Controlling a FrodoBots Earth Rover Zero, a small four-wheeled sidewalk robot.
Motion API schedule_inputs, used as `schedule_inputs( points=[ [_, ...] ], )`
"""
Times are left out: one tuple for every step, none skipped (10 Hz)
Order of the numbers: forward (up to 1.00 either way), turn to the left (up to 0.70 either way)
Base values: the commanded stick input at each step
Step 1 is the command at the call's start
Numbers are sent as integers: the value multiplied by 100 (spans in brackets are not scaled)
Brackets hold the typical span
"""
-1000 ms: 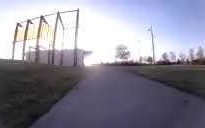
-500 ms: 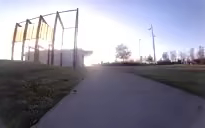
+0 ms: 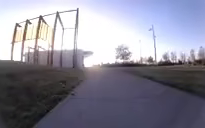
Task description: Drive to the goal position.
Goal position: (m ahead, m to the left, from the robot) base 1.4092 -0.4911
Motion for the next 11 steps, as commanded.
schedule_inputs(
  points=[
    [57,0],
    [62,0],
    [66,0],
    [70,0],
    [70,0],
    [70,0],
    [70,0],
    [70,0],
    [70,0],
    [70,0],
    [70,0]
  ],
)
